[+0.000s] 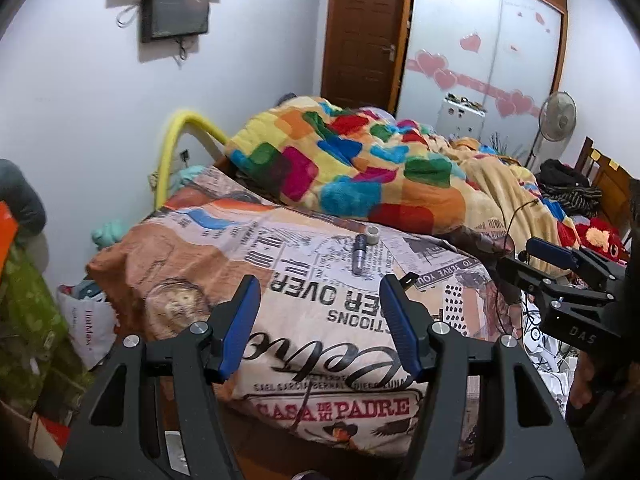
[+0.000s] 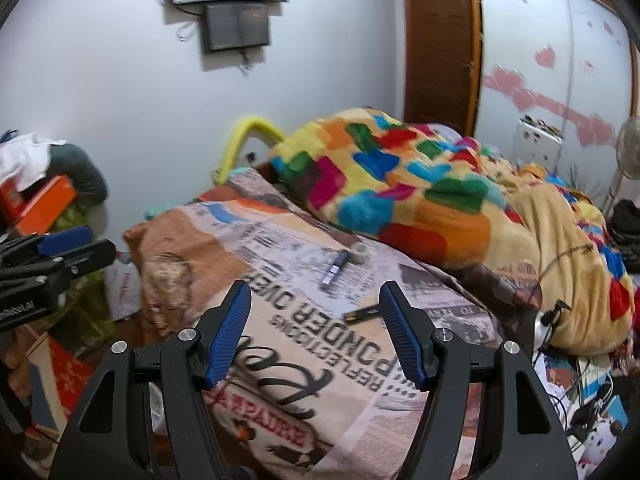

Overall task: Collect trash
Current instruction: 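Move both open tools back to the items on the bed, then grasp the purple spray bottle with left tool while right tool grasps the black TRAINER box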

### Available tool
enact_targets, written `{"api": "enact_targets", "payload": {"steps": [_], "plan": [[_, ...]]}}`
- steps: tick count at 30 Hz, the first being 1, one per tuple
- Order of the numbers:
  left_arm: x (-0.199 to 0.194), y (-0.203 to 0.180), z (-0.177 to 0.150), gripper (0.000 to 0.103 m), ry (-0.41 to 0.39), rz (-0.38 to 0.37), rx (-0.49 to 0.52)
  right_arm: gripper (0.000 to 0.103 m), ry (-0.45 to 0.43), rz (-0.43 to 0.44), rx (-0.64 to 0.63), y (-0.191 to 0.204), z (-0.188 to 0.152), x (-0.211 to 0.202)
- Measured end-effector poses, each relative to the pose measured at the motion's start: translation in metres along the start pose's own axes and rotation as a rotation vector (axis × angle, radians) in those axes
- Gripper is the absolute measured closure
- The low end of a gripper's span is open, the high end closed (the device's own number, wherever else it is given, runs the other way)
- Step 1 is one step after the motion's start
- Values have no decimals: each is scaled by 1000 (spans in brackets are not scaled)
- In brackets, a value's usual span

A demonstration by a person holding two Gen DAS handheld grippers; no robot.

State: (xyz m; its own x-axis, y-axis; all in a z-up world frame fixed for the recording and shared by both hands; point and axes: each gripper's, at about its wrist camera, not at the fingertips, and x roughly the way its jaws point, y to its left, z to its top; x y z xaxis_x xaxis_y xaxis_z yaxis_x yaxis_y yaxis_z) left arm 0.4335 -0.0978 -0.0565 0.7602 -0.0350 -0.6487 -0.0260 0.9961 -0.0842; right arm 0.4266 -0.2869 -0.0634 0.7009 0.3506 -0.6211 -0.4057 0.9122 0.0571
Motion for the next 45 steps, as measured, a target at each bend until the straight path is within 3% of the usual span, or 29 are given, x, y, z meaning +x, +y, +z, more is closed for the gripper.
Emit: {"api": "enact_targets", "payload": {"steps": [8,14,19,24,34,41,45], "plan": [[83,-6,-6,42,95,-41,24,40,169,-70,122,-60,-28,82],[156,-5,-15,42,179,-69,18,40,289,-57,215,-81,-48,146],[203,-4,-16,42,218,-90,15,40,317,-5,297,-83,-52,190],[248,-6,-13,42,240,-104,24,40,321,17,273,-72,-51,223],[311,-22,-2,42,258,-161,53,40,274,-108,93,-67,-63,228],[348,-39,-1,42,277,-196,69,40,264,-159,94,-99,-71,211],[368,-40,-4,53,299,-202,44,40,266,-134,149,-115,-69,215]]}}
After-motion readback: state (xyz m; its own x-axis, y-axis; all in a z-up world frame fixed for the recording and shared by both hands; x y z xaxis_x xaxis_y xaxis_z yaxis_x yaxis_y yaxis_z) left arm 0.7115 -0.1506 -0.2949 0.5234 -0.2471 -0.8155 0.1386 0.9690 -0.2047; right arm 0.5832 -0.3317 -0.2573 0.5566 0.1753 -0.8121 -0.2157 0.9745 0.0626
